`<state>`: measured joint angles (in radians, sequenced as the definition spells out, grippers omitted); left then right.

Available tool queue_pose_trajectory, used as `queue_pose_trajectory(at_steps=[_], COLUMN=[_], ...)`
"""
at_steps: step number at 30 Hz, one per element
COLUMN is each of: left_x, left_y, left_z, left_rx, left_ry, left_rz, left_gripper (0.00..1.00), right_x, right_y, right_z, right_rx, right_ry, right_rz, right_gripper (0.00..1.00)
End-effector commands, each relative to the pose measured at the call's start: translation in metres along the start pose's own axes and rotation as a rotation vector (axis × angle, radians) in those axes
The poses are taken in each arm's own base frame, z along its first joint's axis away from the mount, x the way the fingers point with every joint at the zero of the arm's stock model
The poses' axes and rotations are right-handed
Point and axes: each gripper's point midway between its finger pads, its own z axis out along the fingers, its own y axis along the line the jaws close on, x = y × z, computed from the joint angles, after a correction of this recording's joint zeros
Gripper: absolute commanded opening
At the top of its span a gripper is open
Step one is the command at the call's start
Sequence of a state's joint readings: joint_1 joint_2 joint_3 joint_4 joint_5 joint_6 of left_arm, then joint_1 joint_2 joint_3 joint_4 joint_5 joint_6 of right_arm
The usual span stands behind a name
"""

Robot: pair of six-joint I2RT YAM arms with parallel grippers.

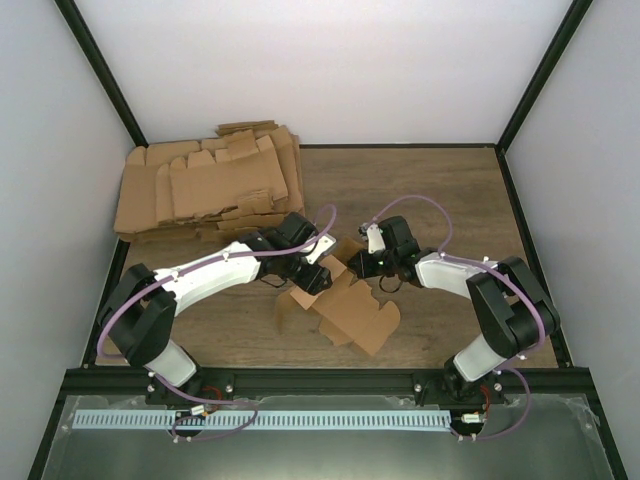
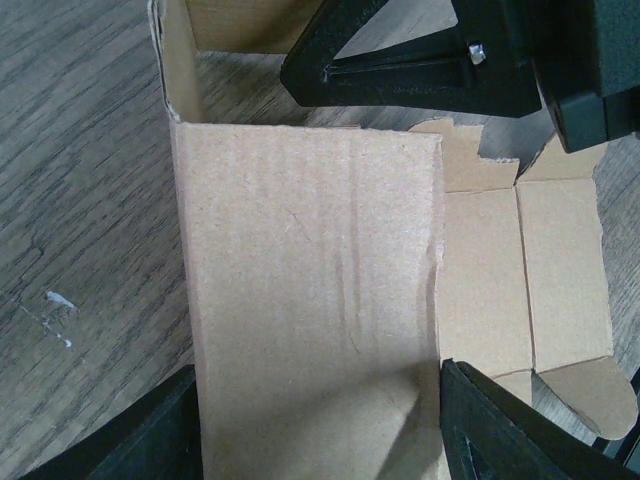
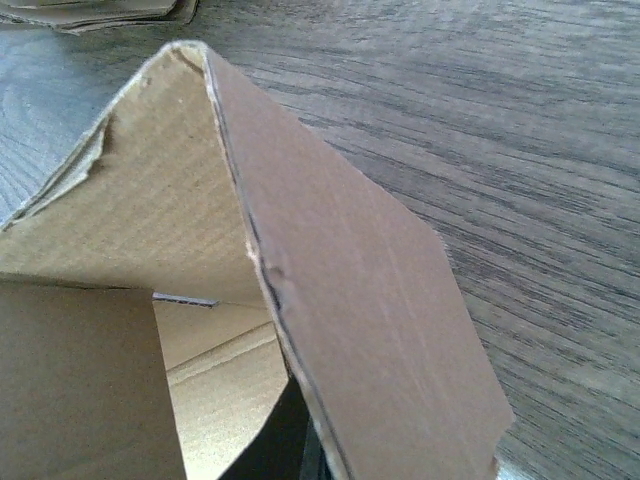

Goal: Fold the paper box

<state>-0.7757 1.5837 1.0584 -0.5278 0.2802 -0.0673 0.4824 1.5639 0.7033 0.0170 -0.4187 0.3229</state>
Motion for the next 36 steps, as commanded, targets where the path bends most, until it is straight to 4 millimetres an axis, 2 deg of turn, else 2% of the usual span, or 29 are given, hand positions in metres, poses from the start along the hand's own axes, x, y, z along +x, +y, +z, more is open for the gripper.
queue_pose_trajectory(at_steps=[1, 10, 18, 26, 36], left_x=[-0.002, -0.001, -0.002, -0.001, 0.005], left_y=[-0.003, -0.002, -0.005, -0.006, -0.001], left_z=[-0.003, -0.002, 0.001, 0.002, 0.01], left_rx=[0.005, 0.002, 0.01, 0.009, -0.078], left_ry=[-0.02, -0.009, -0.004, -0.003, 0.052], left_rz=[0.024, 0.026, 0.024, 0.02, 0.046], left_gripper=[0.63, 0.63, 0.62, 0.61, 0.6], right_x=[-0.012, -0.011, -0.006, 0.006, 0.003], right_y=[0.0, -0.005, 0.014, 0.028, 0.025], right_z=[0.003, 0.01, 0.011, 0.003, -0.003], right_rx=[0.022, 0.03, -0.015, -0.068, -0.035], right_ry=[-0.028, -0.017, -0.006, -0.012, -0.031], right_rz=[-0.035, -0.02, -0.076, -0.096, -0.093], right_gripper=[0.01, 0.04, 0.04, 0.04, 0.04])
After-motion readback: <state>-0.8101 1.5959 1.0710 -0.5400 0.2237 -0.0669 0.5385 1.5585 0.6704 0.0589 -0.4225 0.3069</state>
